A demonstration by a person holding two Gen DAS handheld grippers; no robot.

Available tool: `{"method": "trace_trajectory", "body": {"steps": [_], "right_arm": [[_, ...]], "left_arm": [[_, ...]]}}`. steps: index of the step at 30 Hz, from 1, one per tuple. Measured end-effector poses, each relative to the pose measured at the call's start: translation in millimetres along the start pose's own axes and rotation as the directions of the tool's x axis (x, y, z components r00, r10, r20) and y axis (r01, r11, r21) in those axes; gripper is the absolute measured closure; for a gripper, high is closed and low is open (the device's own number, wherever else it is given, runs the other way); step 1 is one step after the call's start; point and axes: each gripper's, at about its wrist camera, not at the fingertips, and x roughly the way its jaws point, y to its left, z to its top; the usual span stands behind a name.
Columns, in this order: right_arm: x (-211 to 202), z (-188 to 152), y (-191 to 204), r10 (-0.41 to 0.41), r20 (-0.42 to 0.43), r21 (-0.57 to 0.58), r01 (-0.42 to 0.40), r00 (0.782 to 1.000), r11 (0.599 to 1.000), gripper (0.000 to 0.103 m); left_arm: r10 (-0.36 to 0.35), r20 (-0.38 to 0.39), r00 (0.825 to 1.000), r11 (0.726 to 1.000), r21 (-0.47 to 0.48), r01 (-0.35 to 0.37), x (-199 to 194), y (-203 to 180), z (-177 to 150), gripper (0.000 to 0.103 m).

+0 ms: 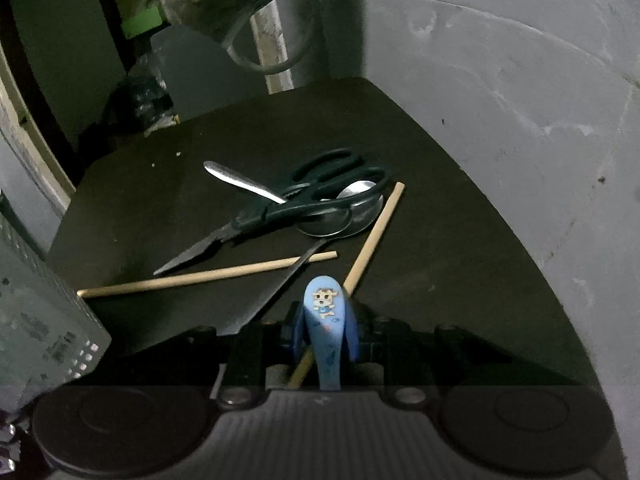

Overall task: Organize utensils
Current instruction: 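Grasp the blue cartoon-handled spoon by its bowl with the right tool, then lift the blue-handled spoon with the right tool toward the basket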

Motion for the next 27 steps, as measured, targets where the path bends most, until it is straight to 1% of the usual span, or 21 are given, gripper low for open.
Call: {"method": "trace_trajectory", "body": {"steps": [5, 7, 11, 14, 17, 19, 22, 25, 27], "right_arm": [[-2, -3, -16, 0.069, 0.016, 0.138, -0.07, 0.998, 0.988, 0.08], [-1, -3, -21, 0.082, 0.026, 0.174, -0.086, 0.996, 0.981, 0.08], [-1, -5, -24, 0.08, 0.044, 0.201, -0.088, 0.996, 0.976, 0.08], [-1, -7, -29, 0.103, 0.055, 0.228, -0.113, 0.993, 0.967, 0.08], [-6, -12, -33, 0.118, 0.105, 0.233, -0.139, 0.988, 0.962, 0.08], [-13, -18, -33, 0.139, 0.161, 0.223, -0.173, 0.977, 0.959, 0.08], [-26, -29, -31, 0.157, 0.267, 0.179, -0.208, 0.951, 0.961, 0.08], [-42, -38, -26, 0.185, 0.359, 0.124, -0.243, 0.915, 0.962, 0.08], [-53, -45, -22, 0.201, 0.423, 0.084, -0.259, 0.883, 0.962, 0.08]], "left_arm": [[0.0, 0.0, 1.0, 1.0, -0.001, 0.0, 0, 0, 0, 0.026], [0.0, 0.0, 1.0, 1.0, -0.001, 0.0, 0, 0, 0, 0.026], [0.0, 0.0, 1.0, 1.0, -0.002, 0.0, 0, 0, 0, 0.026], [0.0, 0.0, 1.0, 1.0, -0.001, 0.0, 0, 0, 0, 0.026], [-0.001, 0.0, 1.0, 1.0, -0.002, 0.001, 0, 0, 0, 0.026], [-0.001, 0.0, 1.0, 1.0, -0.002, 0.001, 0, 0, 0, 0.026], [-0.003, -0.001, 1.0, 1.0, -0.001, 0.003, 1, 0, 0, 0.026], [-0.004, -0.002, 1.0, 1.0, -0.001, 0.004, 2, 0, 0, 0.026], [-0.003, -0.002, 1.0, 1.0, 0.0, 0.003, 2, 0, 0, 0.026]]}}
